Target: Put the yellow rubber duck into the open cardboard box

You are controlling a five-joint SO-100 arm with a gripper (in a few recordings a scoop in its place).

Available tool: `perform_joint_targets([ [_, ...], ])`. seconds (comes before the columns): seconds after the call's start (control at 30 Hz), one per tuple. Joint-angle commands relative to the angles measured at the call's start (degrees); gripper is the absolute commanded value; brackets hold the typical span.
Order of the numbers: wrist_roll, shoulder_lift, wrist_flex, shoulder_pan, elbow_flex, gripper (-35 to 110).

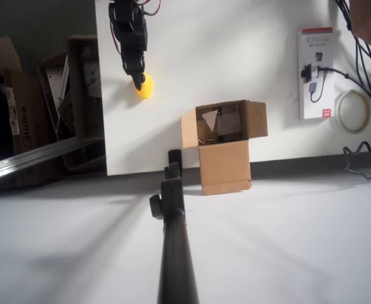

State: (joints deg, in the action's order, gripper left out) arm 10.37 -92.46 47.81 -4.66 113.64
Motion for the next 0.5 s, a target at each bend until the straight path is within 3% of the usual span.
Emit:
perform_joint_targets([
  [0.0, -0.18, -0.44, -0.79, 1.32, -2.55, 20],
  [0.47, -0.26, -0.97, -0.35, 1.93, -2.55, 27],
])
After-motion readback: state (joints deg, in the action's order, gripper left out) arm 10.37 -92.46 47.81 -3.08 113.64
